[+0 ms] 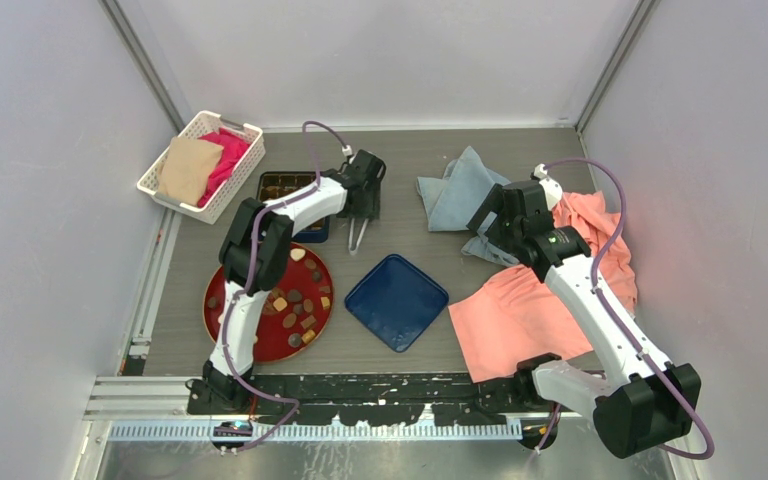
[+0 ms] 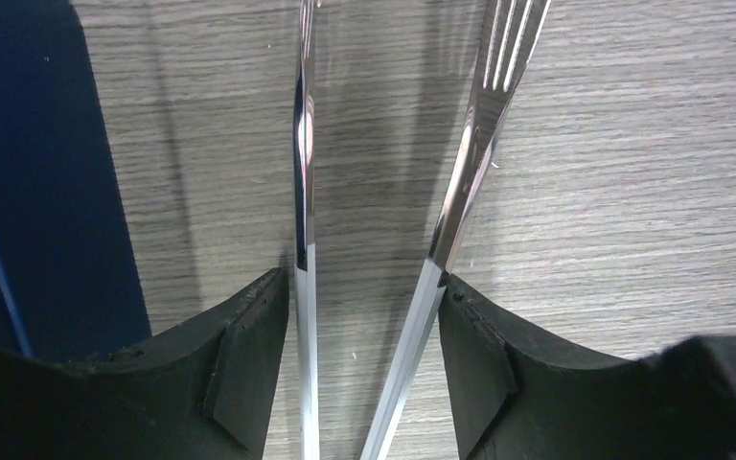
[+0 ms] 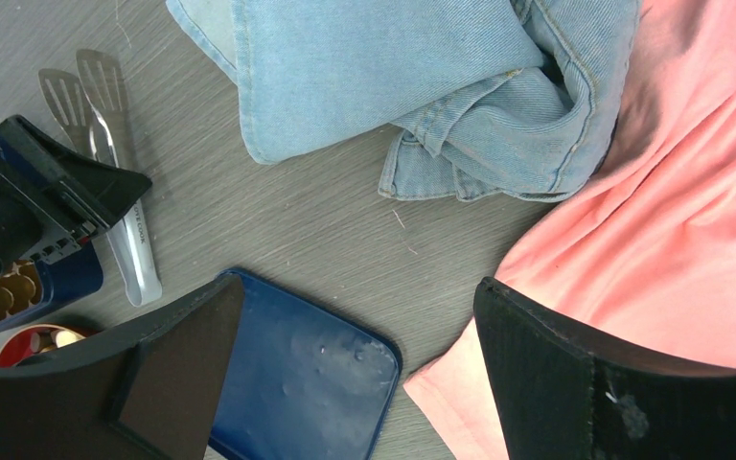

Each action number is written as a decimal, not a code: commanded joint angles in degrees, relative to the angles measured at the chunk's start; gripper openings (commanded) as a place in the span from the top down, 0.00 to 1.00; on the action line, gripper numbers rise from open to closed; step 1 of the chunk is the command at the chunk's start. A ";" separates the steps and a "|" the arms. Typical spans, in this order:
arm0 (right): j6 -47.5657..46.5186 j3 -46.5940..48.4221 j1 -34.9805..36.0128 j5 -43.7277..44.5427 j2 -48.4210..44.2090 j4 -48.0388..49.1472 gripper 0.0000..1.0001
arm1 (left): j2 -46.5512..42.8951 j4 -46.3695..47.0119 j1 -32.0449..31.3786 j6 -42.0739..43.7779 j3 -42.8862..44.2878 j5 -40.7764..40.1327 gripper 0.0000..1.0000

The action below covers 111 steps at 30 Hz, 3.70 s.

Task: Pack the chocolate
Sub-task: Pick up the clamp from the center of the board, then pick up the fake chocolate from the plate.

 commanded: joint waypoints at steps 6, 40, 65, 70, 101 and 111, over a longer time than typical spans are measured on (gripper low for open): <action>-0.58 0.31 0.21 0.52 -1.19 2.34 0.04 | 0.92 -4.47 -0.75 -2.42 1.93 -1.93 0.48; -0.47 0.31 0.18 -1.65 -0.74 3.83 0.05 | -19.11 -25.49 -0.85 14.19 7.27 13.60 0.70; 0.36 -2.40 0.21 -2.20 -1.73 5.24 0.05 | -46.17 -41.86 -1.39 7.12 -16.24 2.78 0.65; 0.83 -2.42 0.21 -3.70 -0.78 6.16 0.05 | -51.11 -48.16 -1.17 1.49 -21.10 -2.33 0.59; 0.21 -2.45 0.21 -3.31 -0.81 5.80 0.05 | -48.25 -26.87 7.12 -4.10 -37.26 7.12 0.54; 0.03 -1.98 0.21 -3.49 -0.47 5.61 0.05 | -45.86 -24.27 8.34 -3.52 -38.90 10.36 0.54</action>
